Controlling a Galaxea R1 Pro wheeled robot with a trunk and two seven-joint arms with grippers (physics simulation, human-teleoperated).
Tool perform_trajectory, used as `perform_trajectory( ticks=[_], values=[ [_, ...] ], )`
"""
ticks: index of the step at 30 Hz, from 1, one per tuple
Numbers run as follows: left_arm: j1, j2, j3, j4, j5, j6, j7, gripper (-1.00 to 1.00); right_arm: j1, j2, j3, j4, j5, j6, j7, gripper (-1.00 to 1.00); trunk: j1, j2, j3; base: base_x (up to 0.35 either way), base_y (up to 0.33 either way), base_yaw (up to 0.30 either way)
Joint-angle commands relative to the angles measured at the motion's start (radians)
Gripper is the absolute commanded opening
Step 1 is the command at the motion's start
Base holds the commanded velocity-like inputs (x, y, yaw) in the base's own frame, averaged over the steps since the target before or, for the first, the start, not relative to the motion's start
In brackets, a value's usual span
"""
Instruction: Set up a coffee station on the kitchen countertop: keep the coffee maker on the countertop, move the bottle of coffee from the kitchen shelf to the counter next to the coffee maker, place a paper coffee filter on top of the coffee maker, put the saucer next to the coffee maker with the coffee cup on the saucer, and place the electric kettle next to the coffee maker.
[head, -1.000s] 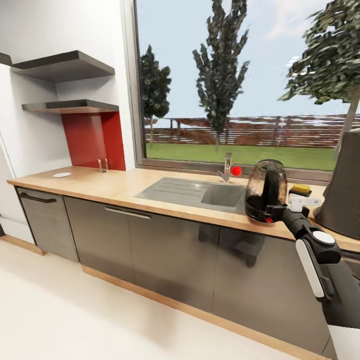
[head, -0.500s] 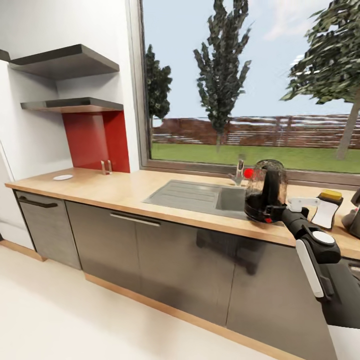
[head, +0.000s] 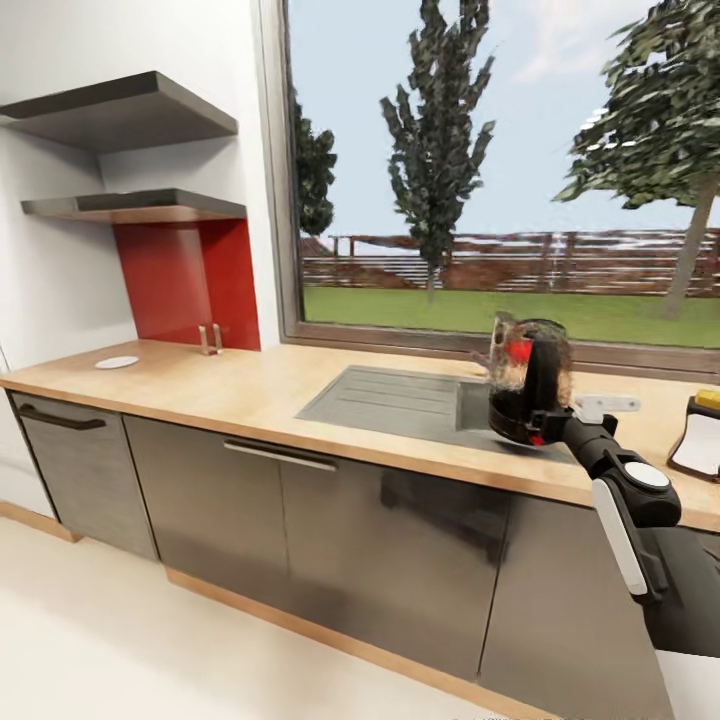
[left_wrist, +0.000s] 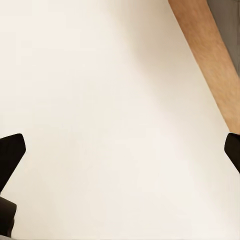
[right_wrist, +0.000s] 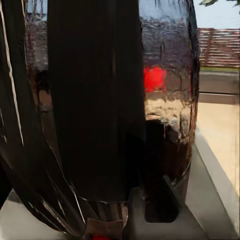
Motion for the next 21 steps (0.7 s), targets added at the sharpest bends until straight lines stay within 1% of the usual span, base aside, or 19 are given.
perform_trajectory(
  ticks=[1,6,8,21],
  values=[
    [-0.001,0.000,0.008,0.002,-0.004,-0.002,-0.005,1.00,-0.001,0.000,0.000,-0.001,-0.009,0.005,-0.004,-1.00,0.000,-0.001,-0.001,0.035,0.034,-0.252],
    [-0.001,0.000,0.008,0.002,-0.004,-0.002,-0.005,1.00,-0.001,0.000,0.000,-0.001,-0.009,0.005,-0.004,-1.00,0.000,-0.001,-0.001,0.014,0.015,-0.259],
    [-0.001,0.000,0.008,0.002,-0.004,-0.002,-0.005,1.00,-0.001,0.000,0.000,-0.001,-0.009,0.005,-0.004,-1.00,0.000,-0.001,-0.001,0.086,0.112,-0.104],
    [-0.001,0.000,0.008,0.002,-0.004,-0.001,-0.005,1.00,-0.001,0.000,0.000,-0.001,-0.009,0.005,-0.004,-1.00,0.000,-0.001,-0.001,0.191,0.228,-0.022]
  ],
)
